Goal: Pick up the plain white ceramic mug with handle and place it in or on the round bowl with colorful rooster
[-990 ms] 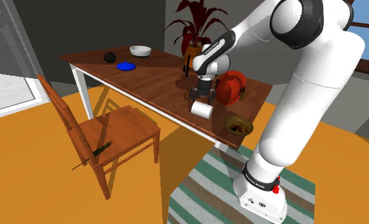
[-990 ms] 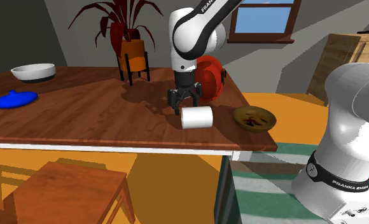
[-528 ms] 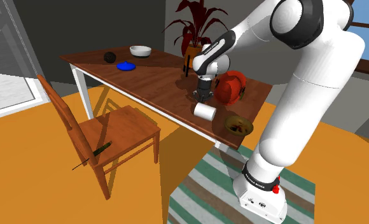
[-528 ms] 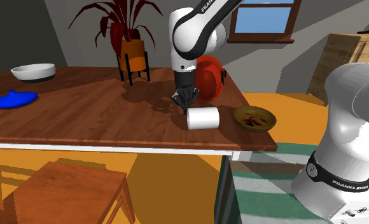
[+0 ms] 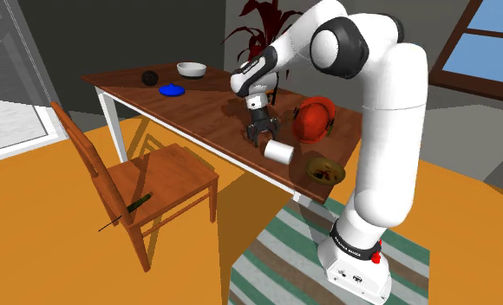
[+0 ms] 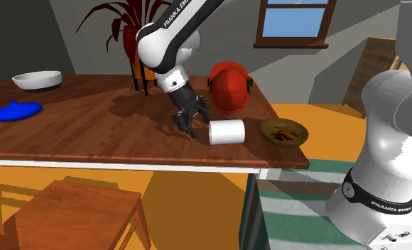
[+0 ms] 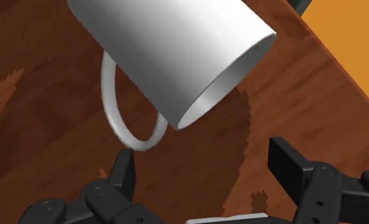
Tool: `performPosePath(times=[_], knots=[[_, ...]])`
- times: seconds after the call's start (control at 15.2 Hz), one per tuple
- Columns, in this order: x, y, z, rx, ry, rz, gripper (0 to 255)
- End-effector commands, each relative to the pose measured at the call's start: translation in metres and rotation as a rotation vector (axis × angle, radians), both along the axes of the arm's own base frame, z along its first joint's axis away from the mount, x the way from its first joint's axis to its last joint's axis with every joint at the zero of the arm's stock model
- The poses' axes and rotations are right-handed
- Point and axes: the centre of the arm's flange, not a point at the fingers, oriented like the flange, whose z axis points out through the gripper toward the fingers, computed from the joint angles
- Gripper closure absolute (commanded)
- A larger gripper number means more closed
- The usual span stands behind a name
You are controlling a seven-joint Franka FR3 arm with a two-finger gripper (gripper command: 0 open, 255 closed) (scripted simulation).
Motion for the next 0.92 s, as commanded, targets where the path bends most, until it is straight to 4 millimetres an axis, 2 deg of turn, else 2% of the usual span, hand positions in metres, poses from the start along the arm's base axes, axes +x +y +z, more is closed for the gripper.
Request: performPosePath(times=[0.0, 0.13, 0.2, 0.26, 0.73, 0.86], knots=[[0.036, 0.036, -0.03, 0.115, 0.336, 0.208, 0], [0.056, 0.081, -0.066, 0.208, 0.636, 0.42, 0], [0.059, 0.107, -0.083, 0.254, 0.785, 0.527, 0], [0.058, 0.119, -0.091, 0.275, 0.855, 0.576, 0], [0.023, 0.111, -0.099, 0.275, 0.855, 0.576, 0], [0.02, 0.11, -0.1, 0.275, 0.855, 0.577, 0]])
